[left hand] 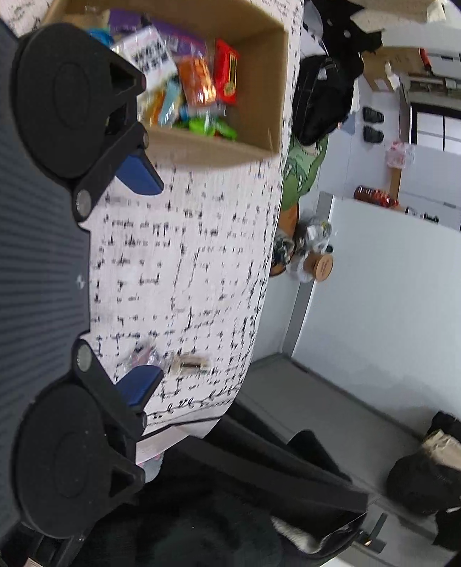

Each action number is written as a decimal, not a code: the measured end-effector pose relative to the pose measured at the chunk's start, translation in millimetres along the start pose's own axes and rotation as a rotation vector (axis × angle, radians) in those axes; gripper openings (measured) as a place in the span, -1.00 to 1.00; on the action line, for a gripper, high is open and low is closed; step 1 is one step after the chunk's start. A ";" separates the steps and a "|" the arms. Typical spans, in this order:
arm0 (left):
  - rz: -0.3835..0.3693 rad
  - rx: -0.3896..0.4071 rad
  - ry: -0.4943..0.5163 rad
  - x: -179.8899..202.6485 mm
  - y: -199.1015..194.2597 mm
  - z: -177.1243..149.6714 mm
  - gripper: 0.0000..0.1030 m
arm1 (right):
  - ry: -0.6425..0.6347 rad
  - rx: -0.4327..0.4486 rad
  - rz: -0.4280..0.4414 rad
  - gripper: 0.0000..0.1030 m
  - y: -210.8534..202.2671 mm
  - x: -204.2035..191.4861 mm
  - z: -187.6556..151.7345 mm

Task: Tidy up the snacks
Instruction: 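Move both tools back toward the clear pink pack and stick pack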

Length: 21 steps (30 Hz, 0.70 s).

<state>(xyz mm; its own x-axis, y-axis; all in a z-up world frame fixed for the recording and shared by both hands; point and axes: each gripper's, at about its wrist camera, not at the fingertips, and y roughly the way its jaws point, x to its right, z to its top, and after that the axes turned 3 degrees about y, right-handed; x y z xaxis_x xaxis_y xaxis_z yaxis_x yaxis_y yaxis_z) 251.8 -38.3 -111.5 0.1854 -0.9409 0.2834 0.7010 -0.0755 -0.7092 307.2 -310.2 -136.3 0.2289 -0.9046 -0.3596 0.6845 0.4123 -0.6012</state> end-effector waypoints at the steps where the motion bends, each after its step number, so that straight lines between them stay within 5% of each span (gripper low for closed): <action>1: -0.008 -0.005 0.009 3.5 3.2 0.0 0.95 | 0.003 0.001 -0.005 0.74 -0.1 2.6 0.8; 7: -0.045 -0.026 0.068 25.3 24.7 -1.2 0.93 | 0.041 -0.013 -0.031 0.52 3.6 17.4 4.1; 21: -0.132 -0.094 0.234 60.9 86.1 -2.1 0.73 | 0.104 -0.042 -0.101 0.50 17.7 45.2 10.2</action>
<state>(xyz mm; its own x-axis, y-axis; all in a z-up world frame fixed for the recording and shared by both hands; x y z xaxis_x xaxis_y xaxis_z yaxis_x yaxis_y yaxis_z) 322.0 -102.8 -156.7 -0.0753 -0.9706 0.2284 0.6398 -0.2227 -0.7356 336.7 -344.9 -155.9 0.0860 -0.9264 -0.3667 0.6705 0.3261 -0.6664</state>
